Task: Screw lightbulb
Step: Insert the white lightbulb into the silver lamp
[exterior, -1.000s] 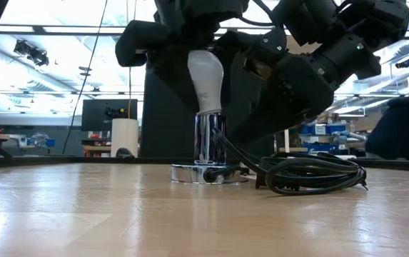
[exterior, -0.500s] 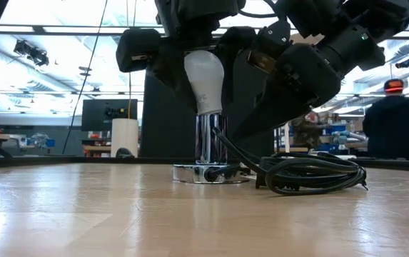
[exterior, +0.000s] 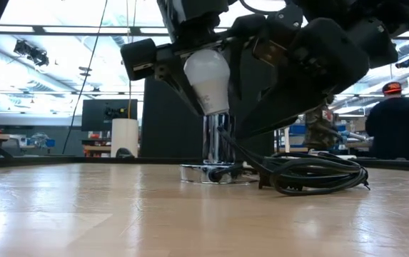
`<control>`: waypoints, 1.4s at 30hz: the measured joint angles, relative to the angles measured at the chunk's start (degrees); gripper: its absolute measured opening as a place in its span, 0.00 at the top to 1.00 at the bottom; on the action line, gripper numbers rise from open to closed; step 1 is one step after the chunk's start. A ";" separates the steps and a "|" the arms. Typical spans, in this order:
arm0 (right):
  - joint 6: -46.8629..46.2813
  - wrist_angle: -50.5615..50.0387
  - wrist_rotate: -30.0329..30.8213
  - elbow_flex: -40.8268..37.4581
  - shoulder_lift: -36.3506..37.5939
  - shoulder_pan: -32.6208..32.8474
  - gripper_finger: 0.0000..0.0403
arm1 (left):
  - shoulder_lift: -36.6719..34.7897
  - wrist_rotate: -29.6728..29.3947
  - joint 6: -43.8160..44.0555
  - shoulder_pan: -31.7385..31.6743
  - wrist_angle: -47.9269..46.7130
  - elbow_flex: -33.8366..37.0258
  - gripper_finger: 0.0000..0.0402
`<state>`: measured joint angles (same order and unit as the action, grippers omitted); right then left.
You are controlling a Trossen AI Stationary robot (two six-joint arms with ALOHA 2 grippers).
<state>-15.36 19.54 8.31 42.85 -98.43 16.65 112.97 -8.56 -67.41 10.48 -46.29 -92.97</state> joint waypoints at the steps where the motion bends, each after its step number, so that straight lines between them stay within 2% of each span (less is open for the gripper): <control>1: 0.30 0.10 1.19 -0.02 0.00 0.16 0.45 | 0.00 -0.09 -0.24 0.02 0.11 0.00 0.34; 4: 1.68 0.20 3.96 -0.05 -0.02 0.21 0.45 | 0.00 -0.45 -0.27 -0.02 0.20 0.00 0.34; 7: 2.53 2.30 3.95 -0.11 -0.69 -0.08 0.45 | -0.04 -0.55 -0.23 -0.02 0.09 -0.02 0.34; 12: 3.35 5.22 2.32 -0.07 -2.85 -0.32 0.45 | 0.00 -0.73 0.39 0.02 -0.48 0.00 0.34; 18: 2.67 4.48 1.17 0.09 -3.55 -0.34 0.45 | 0.00 -0.70 6.24 -0.22 -2.08 -0.05 0.34; 31: 0.93 4.43 -3.91 0.09 -3.42 -1.49 0.45 | -0.13 6.95 16.86 -2.21 -4.31 -0.13 0.34; 37: 0.95 4.34 -3.89 0.09 -3.41 -1.49 0.45 | -0.13 7.62 17.17 -3.38 -4.13 -0.13 0.34; 42: 0.54 4.36 -3.88 0.09 -3.41 -1.49 0.45 | -0.05 6.57 20.88 -4.33 -4.16 -0.78 0.33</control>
<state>-14.82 23.90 4.44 42.94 -101.84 15.16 112.92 -1.99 -46.53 6.15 -50.44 -93.75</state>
